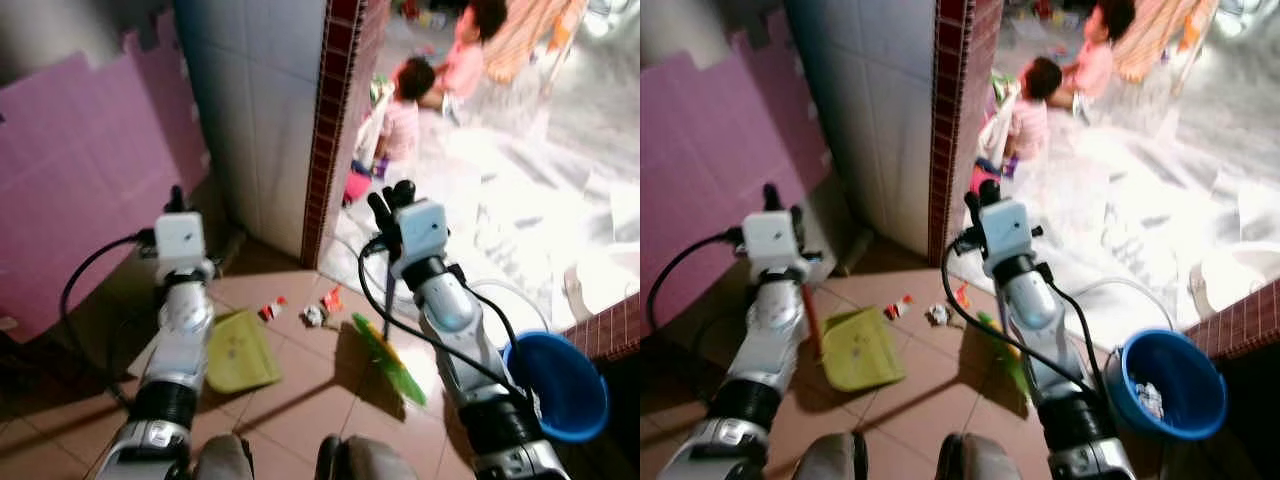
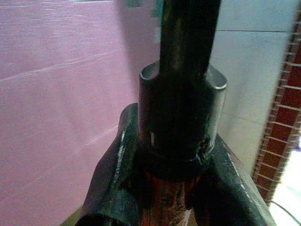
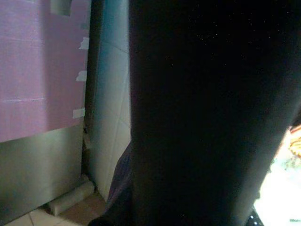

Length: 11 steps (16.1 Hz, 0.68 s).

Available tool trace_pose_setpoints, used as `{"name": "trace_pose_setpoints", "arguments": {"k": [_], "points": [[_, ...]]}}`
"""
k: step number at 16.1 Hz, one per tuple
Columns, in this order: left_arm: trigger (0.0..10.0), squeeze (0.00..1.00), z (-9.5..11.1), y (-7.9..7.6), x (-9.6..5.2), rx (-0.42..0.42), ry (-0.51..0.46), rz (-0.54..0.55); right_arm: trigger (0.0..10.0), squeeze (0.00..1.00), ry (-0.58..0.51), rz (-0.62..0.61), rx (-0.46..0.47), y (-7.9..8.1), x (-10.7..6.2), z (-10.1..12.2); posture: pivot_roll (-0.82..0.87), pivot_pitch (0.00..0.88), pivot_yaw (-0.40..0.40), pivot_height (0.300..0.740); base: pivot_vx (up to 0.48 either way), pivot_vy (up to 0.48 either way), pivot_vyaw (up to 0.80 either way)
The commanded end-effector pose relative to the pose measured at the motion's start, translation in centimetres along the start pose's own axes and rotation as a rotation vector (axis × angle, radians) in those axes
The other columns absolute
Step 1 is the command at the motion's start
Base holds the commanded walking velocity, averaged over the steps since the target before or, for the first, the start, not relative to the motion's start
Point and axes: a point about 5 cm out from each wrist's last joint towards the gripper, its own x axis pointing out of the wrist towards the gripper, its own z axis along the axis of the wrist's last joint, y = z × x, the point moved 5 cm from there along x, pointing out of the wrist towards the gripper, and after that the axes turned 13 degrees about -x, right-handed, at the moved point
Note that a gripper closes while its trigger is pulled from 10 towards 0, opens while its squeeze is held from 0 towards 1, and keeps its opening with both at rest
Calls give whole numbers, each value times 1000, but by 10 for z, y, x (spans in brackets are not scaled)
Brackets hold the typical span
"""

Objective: Sweep floor

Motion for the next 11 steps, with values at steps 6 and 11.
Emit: {"name": "trace_pose_setpoints", "arguments": {"k": [6, 11], "points": [[10000, 0, -1, -50, 1, -25, -15, -128, 10000, 0, -93, -97, -44, -13, 21, 29, -77, 240, -70, 740, 0, 0, 0], [10000, 0, -27, -68, -8, -96, 106, -229, 10000, 0, -137, -43, 84, 4, 37, 43, -64, 215, -78, 740, 0, 0, 0]]}}
